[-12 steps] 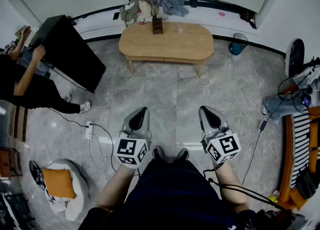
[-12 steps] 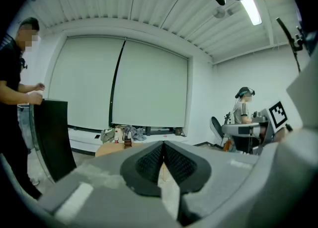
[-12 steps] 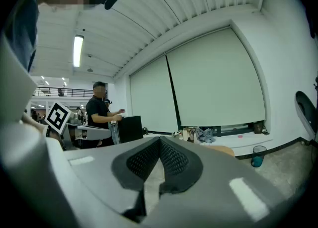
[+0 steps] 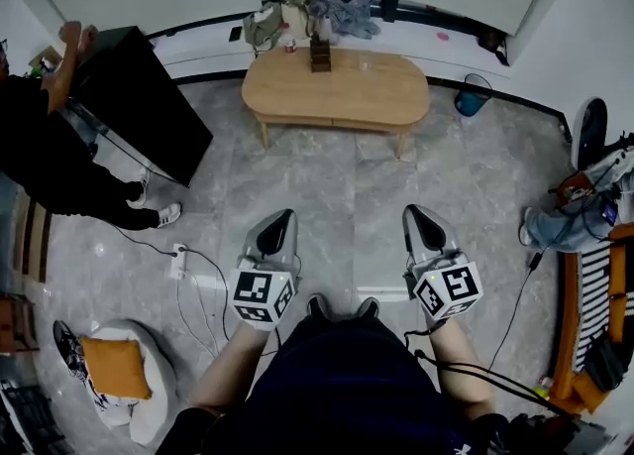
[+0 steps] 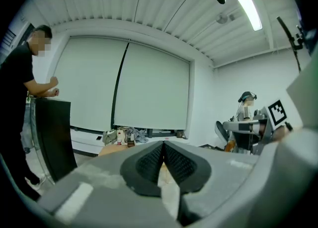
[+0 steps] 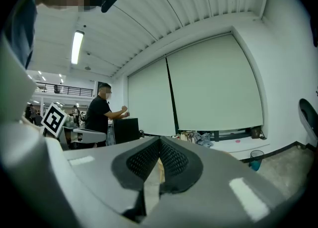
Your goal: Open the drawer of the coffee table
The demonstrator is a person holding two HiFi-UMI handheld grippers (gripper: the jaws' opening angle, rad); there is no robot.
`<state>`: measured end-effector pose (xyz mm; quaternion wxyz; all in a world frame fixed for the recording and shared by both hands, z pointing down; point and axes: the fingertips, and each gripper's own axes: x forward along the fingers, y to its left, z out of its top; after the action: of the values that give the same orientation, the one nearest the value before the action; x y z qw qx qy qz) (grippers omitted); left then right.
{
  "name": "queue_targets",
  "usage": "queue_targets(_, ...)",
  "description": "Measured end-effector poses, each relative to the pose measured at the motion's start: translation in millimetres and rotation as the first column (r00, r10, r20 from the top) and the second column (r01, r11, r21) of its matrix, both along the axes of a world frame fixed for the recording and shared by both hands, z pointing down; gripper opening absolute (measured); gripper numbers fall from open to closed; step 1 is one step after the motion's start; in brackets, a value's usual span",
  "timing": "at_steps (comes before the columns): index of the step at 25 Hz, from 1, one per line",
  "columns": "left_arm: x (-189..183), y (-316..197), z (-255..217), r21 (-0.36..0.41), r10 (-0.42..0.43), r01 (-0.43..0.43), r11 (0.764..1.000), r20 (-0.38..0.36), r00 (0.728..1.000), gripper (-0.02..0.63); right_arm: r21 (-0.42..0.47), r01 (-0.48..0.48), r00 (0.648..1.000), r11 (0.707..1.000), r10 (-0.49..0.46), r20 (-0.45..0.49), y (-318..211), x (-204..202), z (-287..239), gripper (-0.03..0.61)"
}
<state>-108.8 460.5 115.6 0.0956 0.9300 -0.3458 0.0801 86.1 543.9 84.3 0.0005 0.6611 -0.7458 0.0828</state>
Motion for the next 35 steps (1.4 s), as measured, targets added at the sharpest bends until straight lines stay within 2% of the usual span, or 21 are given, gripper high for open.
queue_targets(8,-56,-29,7,-0.006,-0.005,0.005,1.0,-0.015,1.0,0.002,-0.004,-0.044,0.998,0.999,0.044,-0.037,-25,-39,-3,0.002)
queue_targets(13,-63,-41,12,-0.025,0.002,-0.003,1.0,-0.022,1.0,0.002,-0.018,-0.087,0.995,0.996,0.086,-0.048,-30,-34,-2,0.002)
queue_targets(24,-24,-71,28,-0.04,0.044,-0.044,0.998,0.006,0.999,0.002,-0.042,-0.141,0.99,0.989,0.14,-0.012,-54,7,20,0.002)
queue_targets(35,31,-132,28,-0.042,-0.016,0.018,0.999,0.044,0.999,0.002,-0.061,-0.08,0.996,0.995,0.082,0.025,-130,71,31,0.002)
